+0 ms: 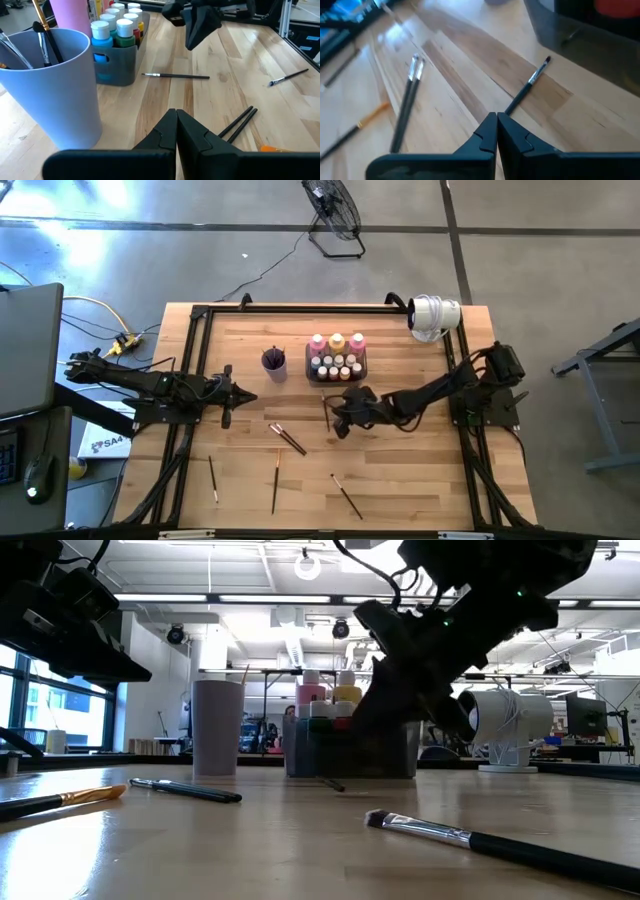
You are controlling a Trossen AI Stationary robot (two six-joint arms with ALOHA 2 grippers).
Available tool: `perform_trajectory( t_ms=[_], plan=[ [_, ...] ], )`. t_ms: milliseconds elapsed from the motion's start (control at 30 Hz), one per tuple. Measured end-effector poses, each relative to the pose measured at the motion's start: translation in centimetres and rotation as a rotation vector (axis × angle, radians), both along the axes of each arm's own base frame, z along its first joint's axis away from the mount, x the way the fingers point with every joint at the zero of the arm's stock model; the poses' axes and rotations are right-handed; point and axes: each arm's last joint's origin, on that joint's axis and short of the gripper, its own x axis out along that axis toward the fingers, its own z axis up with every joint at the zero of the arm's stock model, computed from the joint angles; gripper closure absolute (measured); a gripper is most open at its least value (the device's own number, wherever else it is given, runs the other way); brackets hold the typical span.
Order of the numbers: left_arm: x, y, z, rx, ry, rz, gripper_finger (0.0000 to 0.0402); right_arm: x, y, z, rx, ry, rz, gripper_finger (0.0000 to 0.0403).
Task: Pick & Place Paint Supplies
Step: Put the silver paint brush into the purple cup
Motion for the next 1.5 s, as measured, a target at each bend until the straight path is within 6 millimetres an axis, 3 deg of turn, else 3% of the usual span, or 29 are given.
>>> perform_trajectory(
  t_ms=[300, 567, 933, 1167, 1500],
  plan=[
    [0.0, 0.0, 0.0, 0.001, 0.000, 0.004, 0.0401, 0.8, 1.8, 1.6, -0.024, -0.133, -0.051, 0.0400],
    [0.0, 0.0, 0.0, 0.001, -0.001, 0.006, 0.0401, 2.7, 2.4, 4.0, -0.115, -0.125, -0.037, 0.0400],
    [0.0, 0.0, 0.0, 0.002, -0.001, 0.007, 0.0401, 3.9, 3.1, 1.2, -0.001, -0.085, -0.096, 0.0400],
    [0.0, 0.0, 0.0, 0.003, 0.003, 0.008, 0.0401, 7.4, 3.8, 1.1, -0.088, -0.035, -0.042, 0.0400],
    [0.0, 0.0, -0.1, 0.004, 0.008, 0.007, 0.0401, 7.7, 2.2, 1.2, -0.044, -0.008, -0.123, 0.0400]
  ],
)
